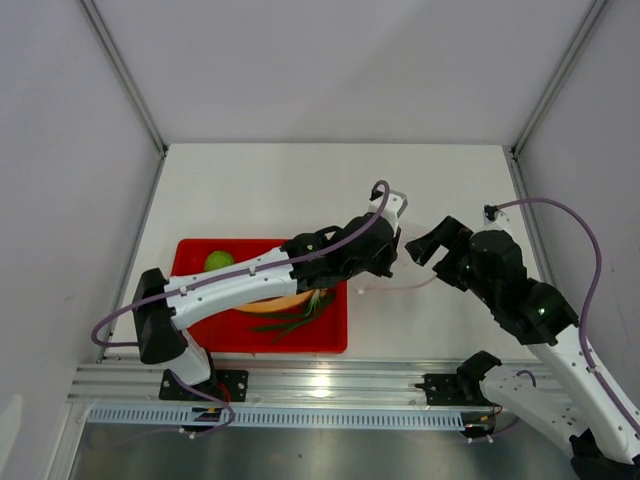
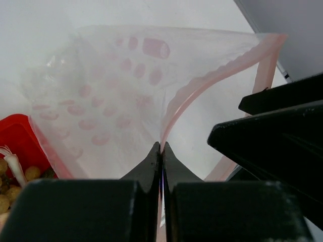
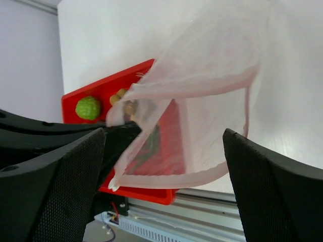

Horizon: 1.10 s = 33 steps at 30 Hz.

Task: Place the food in the zip-top bag and seal the zipper
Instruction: Open the zipper of the food storage bag.

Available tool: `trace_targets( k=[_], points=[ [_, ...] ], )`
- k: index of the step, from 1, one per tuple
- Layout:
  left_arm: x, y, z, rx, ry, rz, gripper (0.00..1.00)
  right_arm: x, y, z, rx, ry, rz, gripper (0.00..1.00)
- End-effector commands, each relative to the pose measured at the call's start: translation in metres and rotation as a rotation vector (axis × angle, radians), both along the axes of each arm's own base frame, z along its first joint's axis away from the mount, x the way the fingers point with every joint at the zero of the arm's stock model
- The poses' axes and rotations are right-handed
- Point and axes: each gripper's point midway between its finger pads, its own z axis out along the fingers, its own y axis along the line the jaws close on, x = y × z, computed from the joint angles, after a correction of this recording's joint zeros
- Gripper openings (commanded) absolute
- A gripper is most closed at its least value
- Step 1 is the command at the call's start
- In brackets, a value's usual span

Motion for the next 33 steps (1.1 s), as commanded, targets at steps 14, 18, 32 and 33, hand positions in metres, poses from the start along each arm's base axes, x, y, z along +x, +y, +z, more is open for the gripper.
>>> trace_targets(
  k=[14, 18, 32, 33],
  points=[
    [0.028, -0.004, 0.066, -0.162, 0.048, 0.125, 0.00, -0.016, -0.009, 0.035, -0.162, -0.096, 0.150, 0.99],
    [0.026, -0.006, 0.070, -0.187, 0.061, 0.118, 0.01, -0.012, -0.014, 0.042, -0.143, -0.083, 0.087, 0.94],
    [0.013, -0.015, 0.073, -0.277, 0.123, 0.076, 0.01, 0.011, -0.019, 0.009, -0.161, 0.047, -0.069, 0.66],
    [0.012, -0.015, 0.075, -0.285, 0.122, 0.073, 0.01, 0.010, -0.019, 0.010, -0.155, 0.038, -0.070, 0.64]
  ],
)
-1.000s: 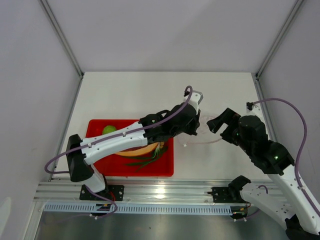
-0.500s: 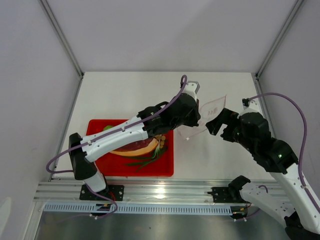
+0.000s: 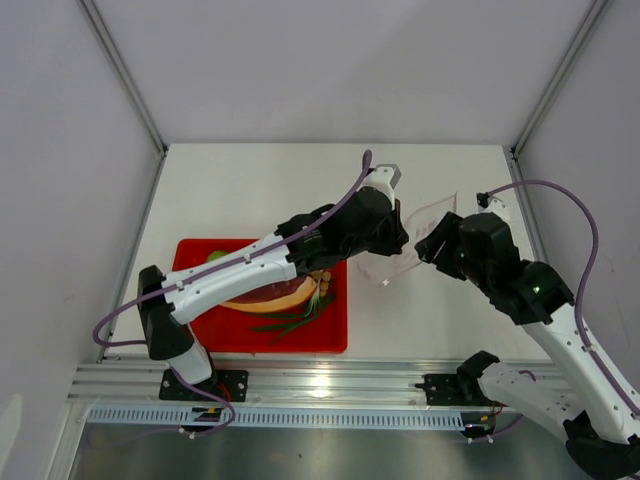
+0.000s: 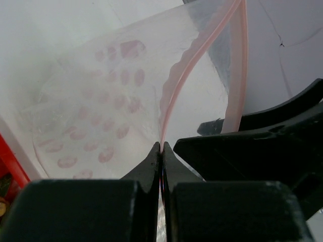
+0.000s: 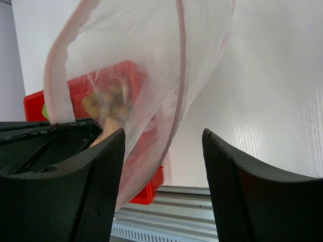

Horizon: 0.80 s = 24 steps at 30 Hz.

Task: Place the food in the zip-top bag and seal the zipper
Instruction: Open the zipper of the food storage bag.

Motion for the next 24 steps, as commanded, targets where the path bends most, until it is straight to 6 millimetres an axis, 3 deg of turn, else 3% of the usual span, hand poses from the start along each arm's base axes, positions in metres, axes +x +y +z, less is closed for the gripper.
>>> trace_targets(
  k=[1, 3, 4, 7, 9, 12, 13, 18, 19, 20, 24],
  points=[
    [-0.004, -0.001, 0.027, -0.111, -0.006, -0.008, 0.01, 0.001, -0.008, 0.003, 0.023, -0.020, -0.060, 0.59],
    [-0.007, -0.002, 0.022, -0.121, 0.011, -0.018, 0.01, 0.002, -0.012, 0.003, 0.017, -0.024, -0.081, 0.49],
    [-0.008, -0.004, 0.024, -0.137, 0.011, -0.023, 0.01, 0.002, -0.013, 0.005, 0.016, -0.031, -0.085, 0.32],
    [-0.015, -0.005, 0.019, -0.163, 0.042, -0.042, 0.01, 0.002, -0.025, 0.012, -0.026, -0.045, -0.111, 0.08],
    [-0.021, -0.007, 0.014, -0.193, 0.062, -0.066, 0.01, 0.002, -0.035, 0.024, -0.089, -0.067, -0.118, 0.01],
    [-0.027, -0.011, 0.013, -0.237, 0.062, -0.097, 0.02, 0.004, -0.045, 0.027, -0.207, -0.034, -0.108, 0.00],
    [-0.028, -0.012, 0.014, -0.242, 0.065, -0.107, 0.05, 0.006, -0.048, 0.038, -0.243, -0.057, -0.093, 0.00],
    [-0.026, -0.009, -0.002, -0.201, 0.068, -0.101, 0.30, 0.010, -0.060, 0.055, -0.355, -0.077, -0.086, 0.00],
    [-0.025, -0.005, -0.002, -0.202, 0.063, -0.094, 0.39, 0.009, -0.066, 0.057, -0.385, -0.074, -0.099, 0.00],
    [-0.023, -0.001, -0.004, -0.192, 0.054, -0.086, 0.62, 0.011, -0.067, 0.061, -0.412, -0.079, -0.086, 0.00],
    [-0.016, 0.019, 0.000, -0.158, -0.010, -0.049, 0.86, 0.014, -0.073, 0.067, -0.500, -0.066, -0.073, 0.00]
  ],
)
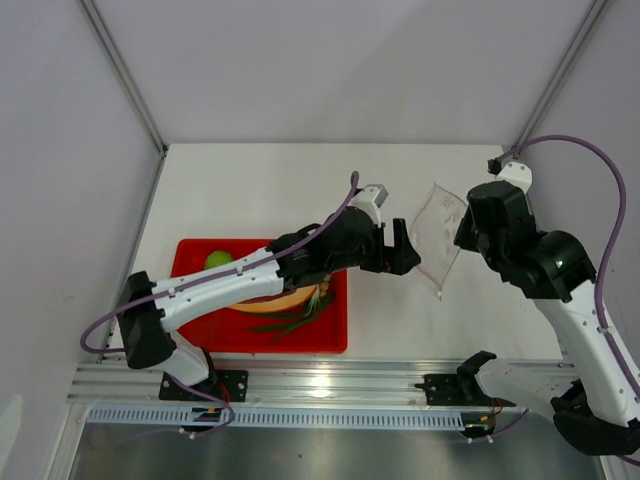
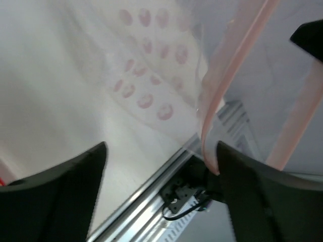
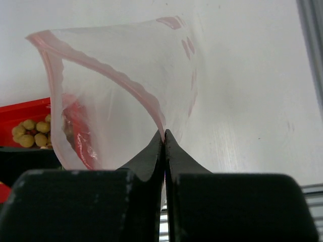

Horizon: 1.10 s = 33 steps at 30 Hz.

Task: Place the food in the zip-top bag and seal the zipper
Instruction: Open the zipper of the food storage bag, then pick up the fake vegetable from the bin.

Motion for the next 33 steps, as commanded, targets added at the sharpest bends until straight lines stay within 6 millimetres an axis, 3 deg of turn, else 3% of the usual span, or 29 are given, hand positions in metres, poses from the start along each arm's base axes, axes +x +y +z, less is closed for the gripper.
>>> trace_targets(
  k=[1, 4, 7, 11, 12, 15, 23, 27, 33],
  points=[
    [0.007, 0.031, 0.037, -0.034, -0.095, 0.056, 0.99, 0.004, -0.018, 0.009, -0.150, 0.008, -0.020, 0.00],
    [0.011, 0.058, 0.032, 0.017, -0.140, 0.105, 0.99, 0.008, -0.024, 0.010, -0.222, 0.017, -0.047, 0.00],
    [0.006, 0.092, 0.049, 0.009, -0.196, 0.130, 0.99, 0.013, -0.028, 0.012, -0.276, -0.001, -0.075, 0.00],
    [0.004, 0.124, 0.022, 0.074, -0.192, 0.124, 0.99, 0.021, -0.026, 0.008, -0.365, 0.002, -0.084, 0.00],
    [0.001, 0.132, 0.027, 0.062, -0.206, 0.123, 0.99, 0.023, -0.023, 0.005, -0.373, 0.007, -0.079, 0.00],
    [-0.003, 0.150, -0.011, 0.135, -0.181, 0.120, 0.96, 0.029, -0.011, -0.016, -0.399, 0.042, -0.060, 0.00],
    [-0.011, 0.166, -0.083, 0.274, -0.058, 0.133, 0.78, 0.026, 0.019, -0.072, -0.305, 0.112, 0.017, 0.00],
    [-0.010, 0.177, -0.117, 0.371, 0.006, 0.185, 0.60, 0.020, 0.025, -0.081, -0.260, 0.110, 0.039, 0.00],
    [-0.019, 0.171, -0.165, 0.404, 0.115, 0.175, 0.54, 0.014, 0.030, -0.084, -0.208, 0.101, 0.065, 0.00]
  ],
)
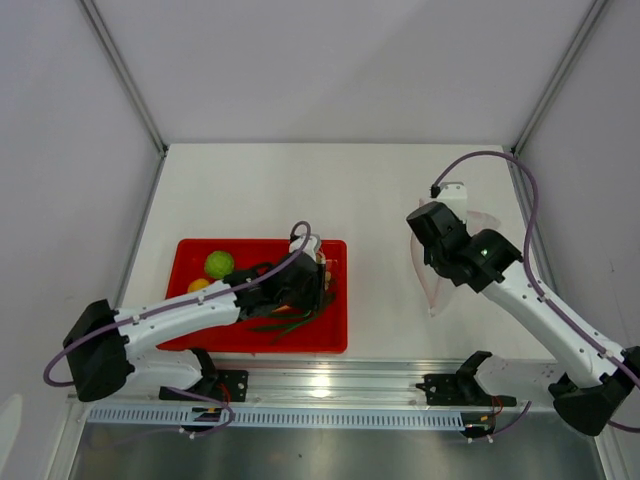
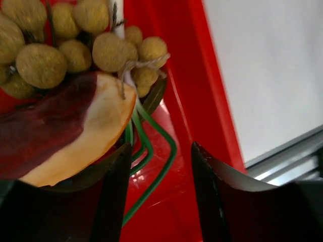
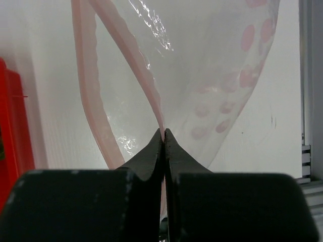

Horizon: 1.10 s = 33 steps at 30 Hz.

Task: Place the food in the zip-top bag and seal the zipper
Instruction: Pick up the fake vegetable from the bin.

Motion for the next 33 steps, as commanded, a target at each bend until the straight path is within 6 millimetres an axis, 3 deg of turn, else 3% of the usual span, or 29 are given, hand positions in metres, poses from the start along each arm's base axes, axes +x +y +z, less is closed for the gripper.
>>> trace_targets(
  k=[1, 4, 16, 20, 25, 28, 31, 33],
  points=[
    [-0.001, -0.005, -0.021, -0.011, 0.055, 0.036, 0.52, 0.001, 0.009, 0.012, 0.099, -0.061, 0.002, 0.00],
    [0.002, -0.009, -0.037, 0.032, 0.087, 0.051, 0.47, -0.002, 0.010, 0.010, 0.109, -0.052, 0.014, 0.00],
    [0.008, -0.004, -0.086, 0.196, 0.181, 0.134, 0.47, -0.011, 0.005, 0.005, 0.119, -0.050, 0.021, 0.00],
    [0.005, 0.002, -0.091, 0.193, 0.173, 0.140, 0.24, -0.011, 0.006, 0.006, 0.128, -0.056, 0.028, 0.00],
    [0.008, 0.003, -0.071, 0.179, 0.128, 0.138, 0.01, -0.011, 0.007, 0.004, 0.129, -0.051, 0.031, 0.00],
    [0.009, 0.005, -0.053, 0.157, 0.093, 0.141, 0.01, -0.011, 0.007, 0.004, 0.129, -0.050, 0.032, 0.00],
    [0.008, 0.009, -0.013, 0.079, 0.040, 0.136, 0.01, -0.012, 0.005, 0.004, 0.123, -0.051, 0.033, 0.00],
    [0.007, 0.011, 0.003, 0.043, 0.019, 0.135, 0.00, -0.012, 0.006, 0.004, 0.121, -0.050, 0.035, 0.00]
  ],
)
